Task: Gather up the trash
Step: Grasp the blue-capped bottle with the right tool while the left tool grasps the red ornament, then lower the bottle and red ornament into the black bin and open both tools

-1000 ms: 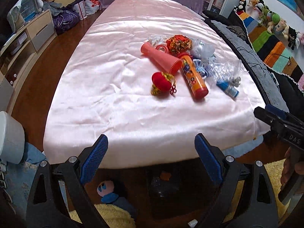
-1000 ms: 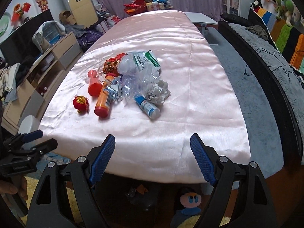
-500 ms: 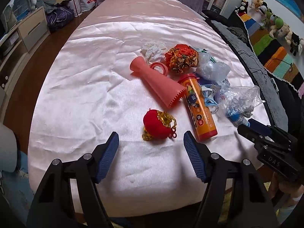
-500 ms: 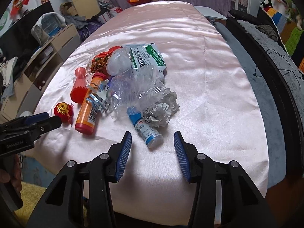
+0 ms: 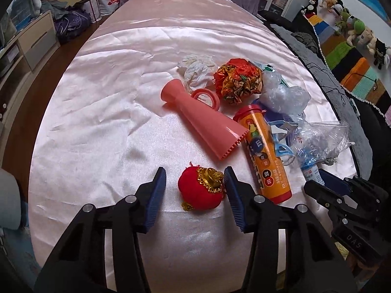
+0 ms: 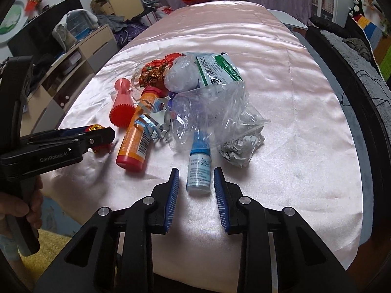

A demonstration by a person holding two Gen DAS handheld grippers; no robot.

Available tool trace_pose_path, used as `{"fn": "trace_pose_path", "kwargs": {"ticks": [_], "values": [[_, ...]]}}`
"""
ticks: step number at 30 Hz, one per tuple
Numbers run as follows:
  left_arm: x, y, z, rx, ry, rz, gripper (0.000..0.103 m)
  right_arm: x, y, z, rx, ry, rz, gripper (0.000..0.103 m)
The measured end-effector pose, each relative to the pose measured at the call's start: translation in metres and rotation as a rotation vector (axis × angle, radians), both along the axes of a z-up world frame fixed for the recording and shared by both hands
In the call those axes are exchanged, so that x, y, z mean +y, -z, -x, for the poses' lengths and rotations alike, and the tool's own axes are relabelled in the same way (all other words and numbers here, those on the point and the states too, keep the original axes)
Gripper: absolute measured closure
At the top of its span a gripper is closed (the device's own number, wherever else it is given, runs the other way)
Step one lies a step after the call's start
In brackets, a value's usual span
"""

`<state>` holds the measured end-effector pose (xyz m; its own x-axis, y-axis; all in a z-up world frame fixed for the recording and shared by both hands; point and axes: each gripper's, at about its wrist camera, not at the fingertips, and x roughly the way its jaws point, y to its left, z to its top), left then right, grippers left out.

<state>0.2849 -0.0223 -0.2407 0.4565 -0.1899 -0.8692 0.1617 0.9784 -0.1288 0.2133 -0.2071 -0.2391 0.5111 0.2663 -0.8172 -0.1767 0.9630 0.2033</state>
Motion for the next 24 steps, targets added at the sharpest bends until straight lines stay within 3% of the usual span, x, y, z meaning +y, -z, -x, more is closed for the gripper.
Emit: {"fn": "trace_pose_path", "kwargs": {"ticks": [3, 11, 24], "values": [[0.000, -0.001, -0.001, -0.001, 0.004, -0.009, 0.069, 0.001, 0.001, -0.004, -0.015, 0.012, 0.027, 0.081], [0.001, -0.002, 0.015, 0.010, 0.022, -0.011, 0.069, 0.003, 0.000, 0.007, -0.012, 0.004, 0.072, 0.083], [0.005, -0.016, 0.105, -0.009, 0.034, 0.009, 0.069, 0.009, 0.000, 0.068, 0.008, 0.005, 0.081, 0.083]]}}
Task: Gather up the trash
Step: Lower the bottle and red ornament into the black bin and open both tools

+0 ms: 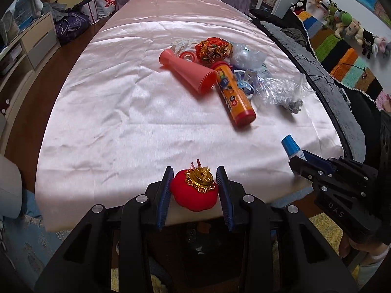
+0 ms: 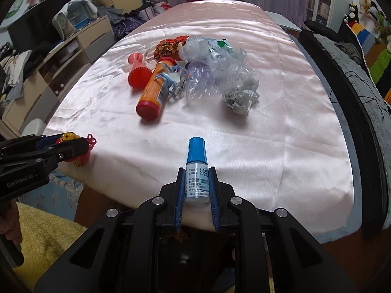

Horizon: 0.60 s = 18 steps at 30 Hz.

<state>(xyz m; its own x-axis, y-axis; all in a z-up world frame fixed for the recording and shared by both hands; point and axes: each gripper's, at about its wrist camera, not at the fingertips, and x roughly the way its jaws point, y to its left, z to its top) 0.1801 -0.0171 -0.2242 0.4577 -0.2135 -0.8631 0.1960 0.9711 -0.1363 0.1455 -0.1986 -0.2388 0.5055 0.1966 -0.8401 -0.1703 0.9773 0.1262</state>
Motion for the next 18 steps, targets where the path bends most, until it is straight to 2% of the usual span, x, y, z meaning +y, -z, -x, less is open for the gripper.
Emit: {"fn": "trace_pose_path", "kwargs": {"ticks": [7, 18], "values": [[0.004, 0.002, 0.051, -0.008, 0.023, -0.021, 0.069, -0.003, -0.002, 0.046, 0.008, 0.000, -0.001, 0.083], [-0.001, 0.056, 0.100, 0.101, 0.044, 0.015, 0.069, 0.006, 0.019, 0.082, 0.069, -0.020, -0.017, 0.083]]}}
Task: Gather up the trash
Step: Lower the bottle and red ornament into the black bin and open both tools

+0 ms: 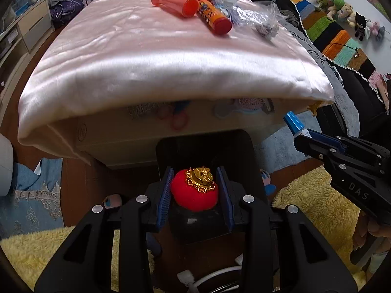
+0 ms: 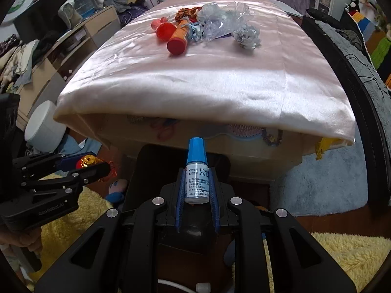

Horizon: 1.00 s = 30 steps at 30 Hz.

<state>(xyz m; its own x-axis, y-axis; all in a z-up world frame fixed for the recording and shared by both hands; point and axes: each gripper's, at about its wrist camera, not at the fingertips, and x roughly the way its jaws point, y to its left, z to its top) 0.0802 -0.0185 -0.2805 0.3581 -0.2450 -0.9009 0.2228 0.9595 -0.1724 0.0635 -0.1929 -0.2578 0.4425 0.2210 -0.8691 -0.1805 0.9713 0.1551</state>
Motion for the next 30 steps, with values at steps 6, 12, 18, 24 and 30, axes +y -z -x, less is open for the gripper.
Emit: {"fn": "trace_pose_path", "kwargs": {"ticks": [6, 12, 18, 24, 30], "values": [[-0.009, 0.020, 0.013, 0.036, 0.023, 0.013, 0.069, 0.005, 0.026, 0.007, 0.076, -0.002, -0.061, 0.083], [-0.015, 0.035, 0.019, 0.060, 0.042, 0.006, 0.069, 0.008, 0.045, 0.004, 0.135, 0.002, -0.075, 0.083], [-0.017, 0.037, 0.019, 0.065, 0.042, 0.007, 0.069, 0.009, 0.046, 0.002, 0.141, 0.016, -0.083, 0.083], [-0.015, 0.039, 0.018, 0.079, 0.032, 0.008, 0.060, 0.008, 0.045, 0.000, 0.149, 0.033, -0.082, 0.081], [-0.010, 0.032, 0.017, 0.051, 0.013, -0.010, 0.045, -0.002, 0.037, -0.002, 0.125, 0.071, -0.068, 0.054]]}}
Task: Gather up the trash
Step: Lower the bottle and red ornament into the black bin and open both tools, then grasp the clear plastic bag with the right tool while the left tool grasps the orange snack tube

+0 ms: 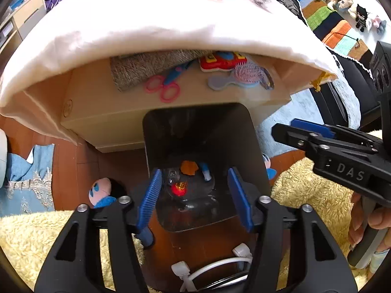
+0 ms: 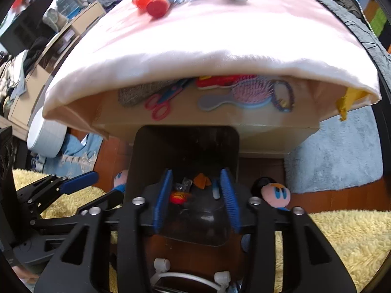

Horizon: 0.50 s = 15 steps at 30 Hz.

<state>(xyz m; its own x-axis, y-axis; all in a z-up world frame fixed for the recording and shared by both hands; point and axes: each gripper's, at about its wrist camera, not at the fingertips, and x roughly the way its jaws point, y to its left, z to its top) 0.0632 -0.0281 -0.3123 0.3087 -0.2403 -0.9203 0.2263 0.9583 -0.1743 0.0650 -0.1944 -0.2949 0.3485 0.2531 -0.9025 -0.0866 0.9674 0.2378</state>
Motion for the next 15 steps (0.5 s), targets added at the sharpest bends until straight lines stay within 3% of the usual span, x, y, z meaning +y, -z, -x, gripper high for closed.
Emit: {"fn": "trace_pose_path", "kwargs": {"ticks": [4, 10, 15], "values": [[0.003, -0.011, -0.002, -0.037, -0.017, -0.023, 0.025, -0.012, -0.013, 0.000, -0.049, 0.045, -0.009, 0.025], [0.013, -0.037, -0.010, -0.099, -0.051, -0.036, 0.014, -0.029, -0.042, -0.005, -0.135, 0.088, -0.048, 0.011], [0.021, -0.065, -0.022, -0.157, -0.079, -0.033, 0.011, -0.043, -0.068, -0.016, -0.194, 0.125, -0.061, 0.010]]}}
